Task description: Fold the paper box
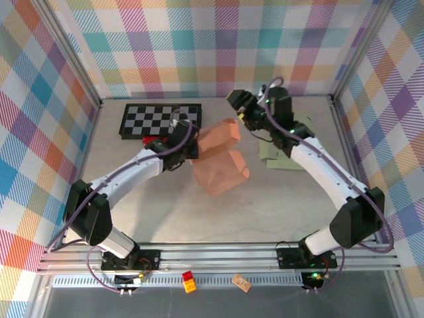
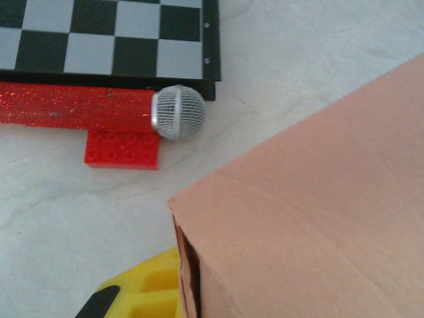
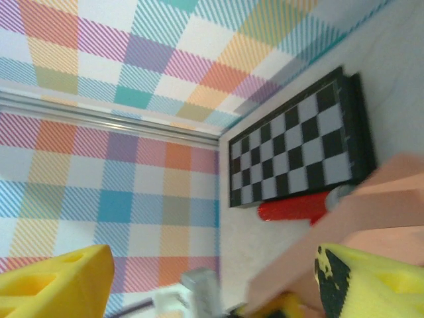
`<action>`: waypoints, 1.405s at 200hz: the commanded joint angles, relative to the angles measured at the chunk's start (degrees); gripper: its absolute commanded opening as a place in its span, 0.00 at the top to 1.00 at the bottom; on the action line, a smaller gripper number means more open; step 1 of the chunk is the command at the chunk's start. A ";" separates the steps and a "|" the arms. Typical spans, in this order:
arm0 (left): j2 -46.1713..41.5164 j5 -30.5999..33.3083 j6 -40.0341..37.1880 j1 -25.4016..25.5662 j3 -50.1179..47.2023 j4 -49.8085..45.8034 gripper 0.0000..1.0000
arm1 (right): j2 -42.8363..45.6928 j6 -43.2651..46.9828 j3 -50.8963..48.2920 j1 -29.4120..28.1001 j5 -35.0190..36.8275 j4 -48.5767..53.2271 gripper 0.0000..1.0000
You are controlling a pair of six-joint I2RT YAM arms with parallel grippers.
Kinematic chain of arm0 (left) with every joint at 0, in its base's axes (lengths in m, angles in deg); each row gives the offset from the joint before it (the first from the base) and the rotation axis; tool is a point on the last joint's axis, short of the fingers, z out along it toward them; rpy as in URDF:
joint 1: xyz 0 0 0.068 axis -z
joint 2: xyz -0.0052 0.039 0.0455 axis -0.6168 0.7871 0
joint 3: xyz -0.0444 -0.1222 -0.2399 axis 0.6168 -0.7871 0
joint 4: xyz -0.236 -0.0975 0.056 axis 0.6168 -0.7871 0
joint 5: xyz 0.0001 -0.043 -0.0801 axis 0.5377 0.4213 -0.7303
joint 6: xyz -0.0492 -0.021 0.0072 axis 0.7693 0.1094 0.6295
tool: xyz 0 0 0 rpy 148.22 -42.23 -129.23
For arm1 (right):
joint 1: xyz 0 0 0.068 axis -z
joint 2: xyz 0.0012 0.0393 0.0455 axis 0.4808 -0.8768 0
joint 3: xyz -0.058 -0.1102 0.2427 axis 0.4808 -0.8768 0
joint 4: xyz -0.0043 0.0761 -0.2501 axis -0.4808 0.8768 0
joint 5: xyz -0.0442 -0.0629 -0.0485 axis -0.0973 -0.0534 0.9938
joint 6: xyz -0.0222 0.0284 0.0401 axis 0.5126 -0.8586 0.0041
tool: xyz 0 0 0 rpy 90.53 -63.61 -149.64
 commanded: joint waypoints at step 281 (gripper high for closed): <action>19.41 -49.60 -12.14 -17.33 14.18 5.53 1.00 | 2.35 1.13 -20.36 13.22 -22.70 -9.24 0.30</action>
